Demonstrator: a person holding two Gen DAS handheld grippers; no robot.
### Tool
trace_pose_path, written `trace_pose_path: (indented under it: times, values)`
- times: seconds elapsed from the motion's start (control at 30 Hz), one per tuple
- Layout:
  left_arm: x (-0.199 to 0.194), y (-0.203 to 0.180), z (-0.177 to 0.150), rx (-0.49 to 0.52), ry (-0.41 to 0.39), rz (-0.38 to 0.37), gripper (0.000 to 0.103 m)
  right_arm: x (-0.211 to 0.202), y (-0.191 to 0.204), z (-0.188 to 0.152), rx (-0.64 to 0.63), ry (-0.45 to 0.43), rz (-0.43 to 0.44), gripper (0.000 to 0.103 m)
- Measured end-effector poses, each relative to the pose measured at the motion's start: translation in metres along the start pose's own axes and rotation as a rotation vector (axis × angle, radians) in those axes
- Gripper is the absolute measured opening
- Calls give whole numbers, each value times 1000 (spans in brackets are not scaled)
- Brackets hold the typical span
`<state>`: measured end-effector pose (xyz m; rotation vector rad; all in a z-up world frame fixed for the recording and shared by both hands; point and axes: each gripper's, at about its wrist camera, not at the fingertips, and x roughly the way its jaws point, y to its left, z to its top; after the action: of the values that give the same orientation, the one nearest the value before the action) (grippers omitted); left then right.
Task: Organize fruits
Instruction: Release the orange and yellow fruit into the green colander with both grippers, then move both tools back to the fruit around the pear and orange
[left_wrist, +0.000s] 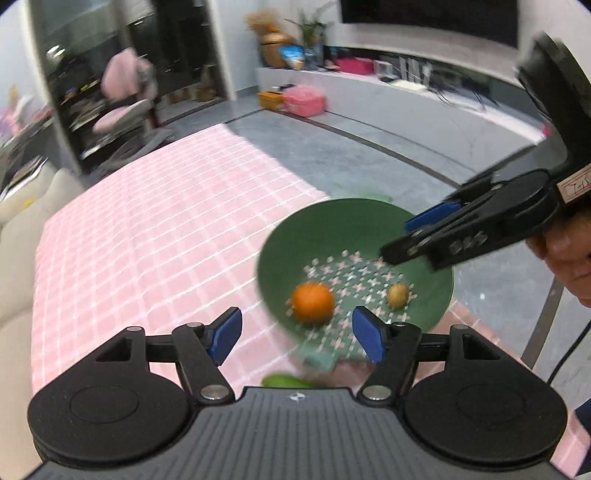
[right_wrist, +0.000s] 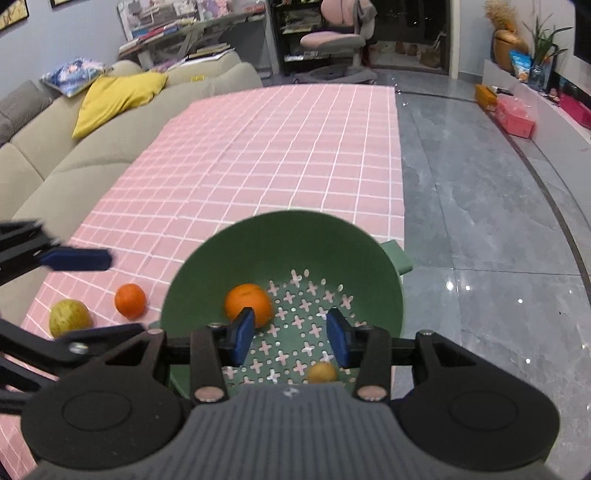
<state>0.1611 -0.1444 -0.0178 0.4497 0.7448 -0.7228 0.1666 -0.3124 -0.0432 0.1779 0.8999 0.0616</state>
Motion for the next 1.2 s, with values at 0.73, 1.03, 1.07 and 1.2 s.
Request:
trace_pose_path:
  times: [0.73,1.03,1.07,1.2]
  values:
    - [-62,93,-130,-365,7,87,77,-11,113,-94,-30,51,-15,52]
    - [-52,103,-138,-395,28,82,77,12,135,-85,-69,64,3,52]
    - [-51,104,-139,-401,34,88,77,13,136,-85,-71,62,6,52]
    - [-48,108,-143,-417,44,95,77,16,145,-83,-104,37,41,52]
